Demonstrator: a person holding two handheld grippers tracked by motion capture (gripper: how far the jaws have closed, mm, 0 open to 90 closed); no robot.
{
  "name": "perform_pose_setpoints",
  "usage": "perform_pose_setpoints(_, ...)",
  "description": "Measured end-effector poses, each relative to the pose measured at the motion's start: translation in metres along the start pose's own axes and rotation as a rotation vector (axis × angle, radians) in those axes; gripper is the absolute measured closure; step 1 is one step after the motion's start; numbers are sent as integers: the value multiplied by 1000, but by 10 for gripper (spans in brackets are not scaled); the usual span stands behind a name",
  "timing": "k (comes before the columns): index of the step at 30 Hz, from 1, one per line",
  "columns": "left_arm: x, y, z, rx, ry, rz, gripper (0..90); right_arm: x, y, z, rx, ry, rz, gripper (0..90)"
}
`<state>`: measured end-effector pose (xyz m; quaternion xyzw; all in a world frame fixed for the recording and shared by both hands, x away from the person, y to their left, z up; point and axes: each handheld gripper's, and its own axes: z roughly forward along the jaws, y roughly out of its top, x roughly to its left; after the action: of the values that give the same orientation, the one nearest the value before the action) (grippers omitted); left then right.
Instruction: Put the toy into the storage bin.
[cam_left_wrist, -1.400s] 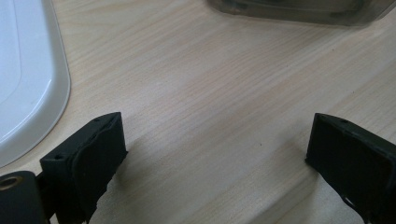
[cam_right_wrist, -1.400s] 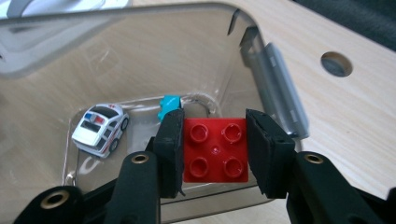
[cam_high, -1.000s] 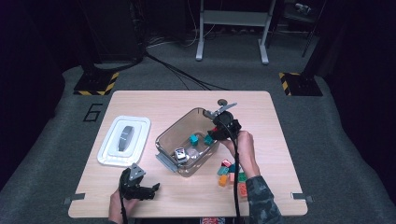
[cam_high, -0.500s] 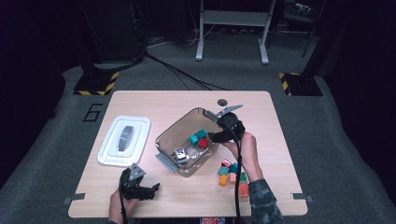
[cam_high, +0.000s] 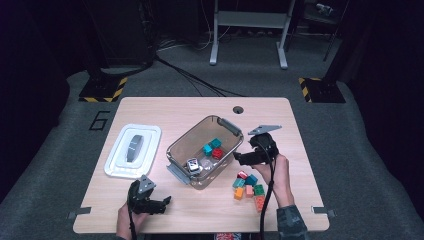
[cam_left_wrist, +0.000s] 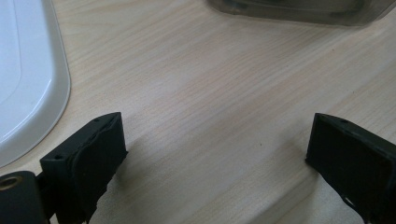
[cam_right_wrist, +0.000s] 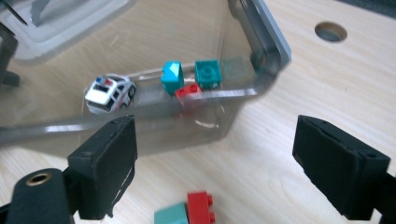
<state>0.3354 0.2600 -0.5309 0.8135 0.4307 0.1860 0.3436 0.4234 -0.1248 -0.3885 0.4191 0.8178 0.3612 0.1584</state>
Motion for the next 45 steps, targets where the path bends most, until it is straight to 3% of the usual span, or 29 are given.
perform_pose_setpoints(12,0,0,0,-3,1,-1,44,-20,-54,6,74,-35,97,38)
perform_pose_setpoints(18,0,0,0,-1,2,3,44,-22,-72,18,125,-48,113,136)
perform_pose_setpoints(27,0,0,0,2,1,4,44,-25,-89,31,211,-66,132,185)
perform_pose_setpoints(32,0,0,0,3,0,4,44,-28,-95,32,263,-113,119,198)
perform_pose_setpoints(37,0,0,0,-3,3,4,44,-35,-98,33,264,-158,122,211)
perform_pose_setpoints(40,0,0,0,1,2,3,44,-39,-99,33,254,-188,158,212)
perform_pose_setpoints(45,0,0,0,-2,3,3,44,-45,-100,35,226,-172,205,196)
